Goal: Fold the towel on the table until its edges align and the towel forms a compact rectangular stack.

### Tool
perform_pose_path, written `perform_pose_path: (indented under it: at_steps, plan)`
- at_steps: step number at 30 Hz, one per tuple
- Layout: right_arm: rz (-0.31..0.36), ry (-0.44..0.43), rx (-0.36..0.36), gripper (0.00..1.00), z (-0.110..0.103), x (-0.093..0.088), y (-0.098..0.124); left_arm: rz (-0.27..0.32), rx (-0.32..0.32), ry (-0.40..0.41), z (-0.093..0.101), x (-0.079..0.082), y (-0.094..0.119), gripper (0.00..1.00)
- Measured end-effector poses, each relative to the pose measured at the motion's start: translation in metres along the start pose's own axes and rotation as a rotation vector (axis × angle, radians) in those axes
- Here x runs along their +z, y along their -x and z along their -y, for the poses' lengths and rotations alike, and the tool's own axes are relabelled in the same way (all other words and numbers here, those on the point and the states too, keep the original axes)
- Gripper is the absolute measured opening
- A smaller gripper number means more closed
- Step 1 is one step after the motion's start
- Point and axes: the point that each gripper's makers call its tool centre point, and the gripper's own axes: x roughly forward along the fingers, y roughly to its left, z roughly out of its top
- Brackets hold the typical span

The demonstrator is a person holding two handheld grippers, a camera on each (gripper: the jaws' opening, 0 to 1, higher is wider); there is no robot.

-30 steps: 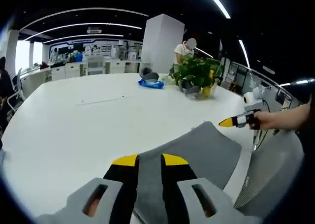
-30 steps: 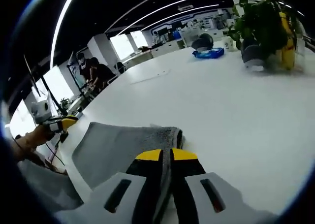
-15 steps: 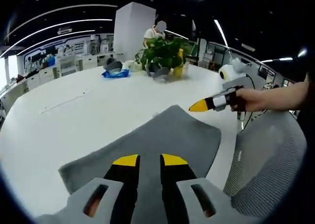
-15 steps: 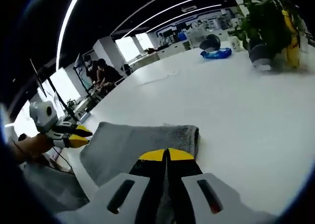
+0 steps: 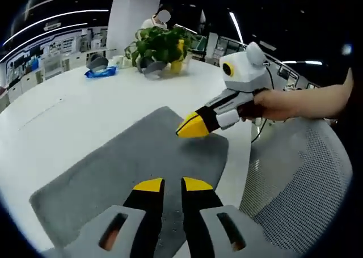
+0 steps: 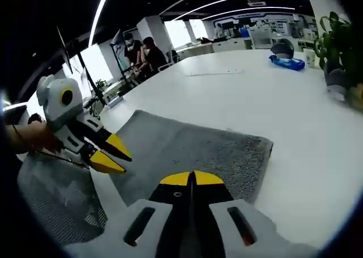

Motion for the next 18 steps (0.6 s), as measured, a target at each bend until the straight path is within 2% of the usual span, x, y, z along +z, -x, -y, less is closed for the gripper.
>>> perform_pose_path:
  at_steps: [5, 6, 7, 8, 9, 10, 11, 15, 16, 18]
  plan:
    - [-0.044, 0.069, 0.033, 0.00, -0.010, -0.008, -0.003, -0.009, -0.054, 0.052, 0.013, -0.019, -0.004, 0.13]
    - [-0.044, 0.082, 0.044, 0.00, -0.012, -0.008, -0.004, -0.053, -0.084, 0.051, 0.019, -0.029, -0.004, 0.13]
    - [-0.045, 0.091, 0.061, 0.00, -0.014, -0.007, -0.005, -0.120, -0.102, 0.012, 0.021, -0.038, -0.002, 0.13]
    - [-0.048, 0.103, 0.075, 0.00, -0.016, -0.008, -0.005, -0.140, -0.087, -0.032, 0.019, -0.041, -0.002, 0.13]
    - [-0.052, 0.119, 0.080, 0.00, -0.017, -0.008, -0.005, -0.120, -0.062, -0.078, 0.016, -0.040, -0.004, 0.13]
    - [-0.054, 0.123, 0.079, 0.00, -0.017, -0.008, -0.005, -0.134, -0.057, -0.096, 0.016, -0.042, -0.004, 0.13]
    - [-0.061, 0.134, 0.075, 0.00, -0.017, -0.010, -0.005, -0.148, -0.059, -0.101, 0.018, -0.045, -0.004, 0.13]
    - [-0.098, 0.172, 0.090, 0.00, -0.022, -0.018, -0.008, -0.141, -0.037, -0.149, 0.018, -0.046, -0.008, 0.13]
    - [-0.129, 0.203, 0.094, 0.00, -0.023, -0.024, -0.010, -0.142, -0.036, -0.201, 0.018, -0.046, -0.007, 0.12]
    - [-0.188, 0.278, 0.093, 0.00, -0.023, -0.035, -0.011, -0.149, -0.027, -0.204, 0.019, -0.047, -0.007, 0.12]
